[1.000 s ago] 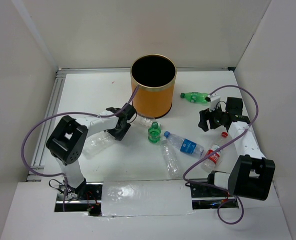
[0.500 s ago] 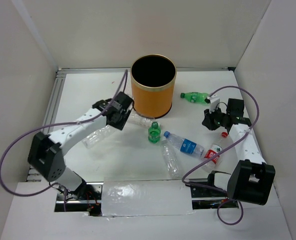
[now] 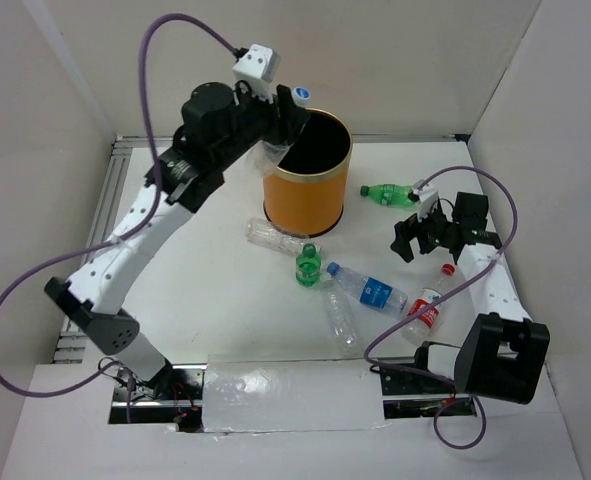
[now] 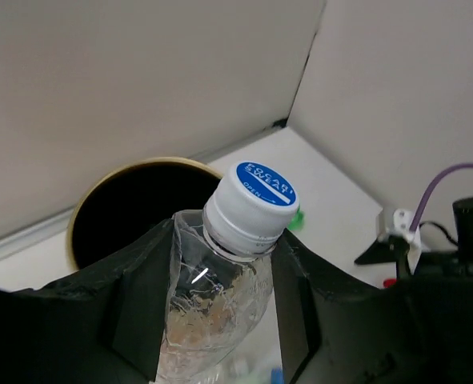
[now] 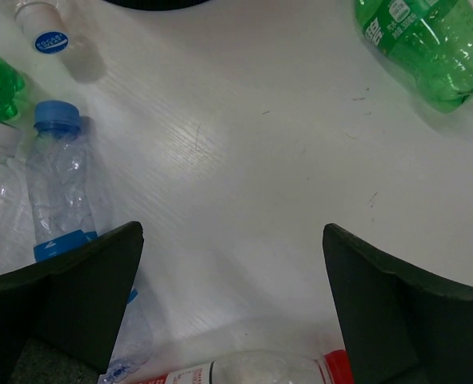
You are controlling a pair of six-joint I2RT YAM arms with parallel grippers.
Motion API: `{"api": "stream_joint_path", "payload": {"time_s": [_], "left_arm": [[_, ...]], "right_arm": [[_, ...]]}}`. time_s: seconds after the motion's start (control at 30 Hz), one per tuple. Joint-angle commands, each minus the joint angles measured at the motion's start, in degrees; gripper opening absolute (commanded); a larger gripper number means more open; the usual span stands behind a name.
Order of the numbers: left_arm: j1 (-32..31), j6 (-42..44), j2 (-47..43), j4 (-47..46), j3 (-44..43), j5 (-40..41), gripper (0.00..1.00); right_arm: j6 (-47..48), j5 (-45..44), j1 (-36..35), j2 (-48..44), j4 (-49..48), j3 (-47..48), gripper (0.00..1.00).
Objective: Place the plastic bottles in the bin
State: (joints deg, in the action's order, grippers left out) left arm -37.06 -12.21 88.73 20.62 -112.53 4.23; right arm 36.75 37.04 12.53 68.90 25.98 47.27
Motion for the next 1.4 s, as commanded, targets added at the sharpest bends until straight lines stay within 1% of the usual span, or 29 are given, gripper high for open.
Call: {"api": "stream_joint_path", "payload": {"time_s": [0.0,0.1,0.13,0.27,0.33,0.37,0.4,0.47,0.5,0.53,0.6,0.63,0.67,0.7,0.73,0.8,0.87,0.9,0.93,0.97,1.0,1.03,1.07,1.13,1.17,1.23,1.27,1.3,1.37], "left_arm": [[1.11,-3.69,6.46,-17.6,0.12,-4.74,0.0],[2.34,-8.34,9.61,-26.12,-0.49,-6.5,0.0],[2.34,-10.8,11.45,-27.38,-2.59,-6.51,0.0],[2.87,-13.11,15.76,-27.75,-9.44,-8.36,0.0],[2.87,-13.11,18.67,-26.34,-10.43,-7.75,0.0],[2.87,-12.58,19.28,-25.03,-10.43,-7.75,0.04],[2.87,-12.58,19.81,-24.32,-9.82,-6.35,0.1],[3.39,-11.96,20.61,-22.83,-6.5,-5.64,0.3],[3.4,-11.96,21.13,-22.3,-5.52,-5.64,0.62],[3.4,-11.96,22.09,-22.29,-4.81,-6.33,0.75],[4.01,-11.96,23.5,-18.89,-5.33,-7.65,0.96],[4.01,-11.96,24.2,-17.04,-6.46,-8.27,1.0],[4.01,-11.35,24.82,-15.45,-7.78,-8.27,1.0],[4.01,-10.83,24.83,-14.22,-8.66,-8.97,1.0],[4.01,-10.21,24.13,-13.6,-8.67,-8.98,1.0],[4.01,-8.36,21.76,-13.07,-7.36,-8.45,1.0],[3.48,-7.49,16.5,-12.45,-4.03,-8.45,1.0],[3.48,-6.61,14.21,-11.84,-2.27,-7.75,1.0],[2.96,-6.6,11.76,-11.83,2.79,-7.22,1.0],[2.43,-6.6,5.99,-11.83,6.24,-6.7,1.0],[2.43,-6.6,2.8,-13.31,10.19,-6.69,1.0],[1.65,-7.21,-0.37,-14.11,18.4,-6.69,1.0],[1.64,-7.74,-6.4,-14.64,22.49,-5.39,1.0],[1.11,-10.72,-11.97,-14.65,30.05,-3.71,1.0],[0.5,-11.86,-14.52,-14.65,36.7,-3.09,1.0],[0.5,-15.28,-21.1,-13.16,42.54,-1.25,1.0],[0.5,-16.69,-23.05,-11.85,47.44,-0.72,1.0],[0.5,-17.84,-24.9,-11.83,49.75,-0.1,1.0],[0.5,-21.27,-29.81,-11.31,55.45,0.6,1.0]], "right_arm": [[2.18,0.32,0.3,1.06,-3.48,3.1,1.0],[2.71,-0.91,0.3,1.06,-4.0,3.1,1.0],[2.71,-0.91,0.3,1.06,-4.0,3.1,1.0],[2.71,-2.06,0.82,1.06,-5.32,1.96,1.0],[2.71,-2.84,0.82,1.06,-6.81,1.34,1.0],[2.01,-3.72,0.82,1.06,-7.95,0.64,1.0],[1.4,-3.73,0.82,2.28,-10.74,0.63,1.0],[3.05,-2.33,0.82,3.95,-12.35,1.42,1.0],[7.33,-0.84,0.82,6.22,-12.96,1.95,1.0],[10.85,3.18,0.82,7.72,-13.49,2.48,1.0],[18.93,6.89,1.35,11.15,-12.1,5.28,1.0],[23.23,8.39,1.35,15.25,-9.65,6.69,1.0],[30.59,10.49,1.35,17.3,-8.41,9.74,1.0],[33.36,10.51,1.35,19.4,-7.53,11.43,1.0],[34.34,10.51,1.35,22.91,-8.13,13.01,1.0],[34.35,9.98,1.97,25.39,-9.88,17.48,1.0],[35.74,9.46,2.49,28.47,-10.68,20.31,1.0],[36.89,9.46,2.49,29.61,-9.38,23.8,1.0],[38.03,9.46,2.49,30.84,-8.32,25.4,1.0],[39.17,9.46,2.49,33.38,-6.4,26.99,1.0],[40.84,8.94,2.49,34.71,-5.77,29.7,1.0],[40.85,8.93,2.49,35.94,-5.76,31.12,1.0],[40.85,8.93,2.49,38.39,-5.15,32.52,1.0],[42.78,8.93,1.97,41.03,-2.96,36.55,1.0],[43.57,8.41,1.44,43.83,-0.08,38.15,1.0],[47.34,8.4,0.92,47.27,5.63,44.36,1.0],[48.49,8.4,0.39,49.03,8.71,46.58,1.0],[48.5,8.4,0.39,52.18,13.44,48.52,0.99],[49.2,9.98,-0.31,54.57,16.29,52.21,0.97]]}}
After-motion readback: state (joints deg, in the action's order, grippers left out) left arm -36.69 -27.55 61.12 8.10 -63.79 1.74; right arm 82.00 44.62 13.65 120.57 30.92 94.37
